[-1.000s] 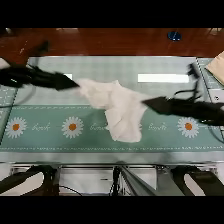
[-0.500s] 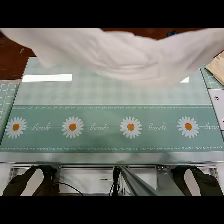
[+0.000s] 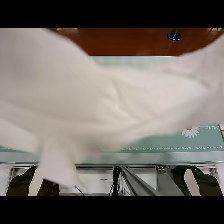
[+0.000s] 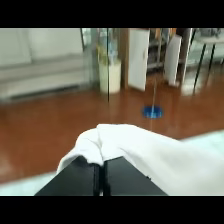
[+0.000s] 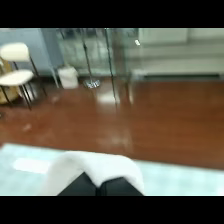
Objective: Fold the shirts.
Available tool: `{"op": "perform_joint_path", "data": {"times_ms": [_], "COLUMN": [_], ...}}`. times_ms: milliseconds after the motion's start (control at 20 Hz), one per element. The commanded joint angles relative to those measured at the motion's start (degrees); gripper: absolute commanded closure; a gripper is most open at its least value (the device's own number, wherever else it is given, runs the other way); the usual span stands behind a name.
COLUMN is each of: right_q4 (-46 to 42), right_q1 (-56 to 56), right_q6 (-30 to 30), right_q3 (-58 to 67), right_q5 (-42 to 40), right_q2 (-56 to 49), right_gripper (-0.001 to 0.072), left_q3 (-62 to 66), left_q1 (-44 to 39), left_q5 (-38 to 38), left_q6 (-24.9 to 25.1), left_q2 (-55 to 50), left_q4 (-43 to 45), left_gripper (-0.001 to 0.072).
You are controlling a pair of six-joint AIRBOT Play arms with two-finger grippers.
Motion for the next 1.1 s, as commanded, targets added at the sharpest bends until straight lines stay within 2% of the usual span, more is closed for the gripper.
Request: {"op": "perform_joint_path", "data": {"times_ms": [0, 50, 150, 300, 500, 550, 650, 750, 950, 1050], "right_q4": [-10.60, -10.32, -8.26, -7.54, -2.21, 0.68, 1.64, 2.84, 2.93, 2.93], "right_q1": [-0.04, -0.04, 0.02, 0.02, 0.04, 0.35, 3.82, 9.68, 19.50, 22.25], "right_q6": [6.47, 6.97, 6.91, 3.56, 1.03, -0.94, -3.98, -7.08, -13.00, -14.60], "right_q3": [2.40, 1.25, -4.85, -20.44, -41.83, -45.27, -47.32, -47.25, -47.25, -47.25], "right_q5": [18.25, 23.32, 29.53, 24.06, 5.29, 0.96, -5.77, -13.84, -37.51, -48.39], "right_q2": [-0.66, -1.55, -2.84, -2.80, -4.94, -6.56, -10.56, -15.17, -22.32, -24.76], "right_gripper": [0.0695, 0.0695, 0.0695, 0.0695, 0.0695, 0.0695, 0.0695, 0.0695, 0.0695, 0.0695], "left_q3": [-3.37, -6.82, -17.38, -38.32, -64.43, -69.35, -77.61, -81.99, -82.20, -82.20], "left_q1": [1.05, 1.79, 1.88, 1.88, 0.81, 0.00, -2.95, -7.30, -15.74, -18.10], "left_q5": [-18.56, -21.97, -21.75, -19.50, -4.31, 0.70, 12.90, 26.10, 45.62, 50.71], "left_q6": [-4.81, -5.29, -6.16, -5.05, -1.40, -1.36, 2.12, 8.81, 22.47, 24.63], "left_q2": [1.05, 1.29, 3.91, 9.53, 13.94, 13.64, 12.31, 9.38, 1.20, -2.40], "left_q4": [4.61, 3.58, 0.33, -2.84, -3.06, -3.78, -7.65, -12.31, -12.92, -12.92], "left_gripper": [0.0682, 0.0681, 0.0681, 0.0681, 0.0682, 0.0682, 0.0681, 0.0681, 0.0682, 0.0681]}}
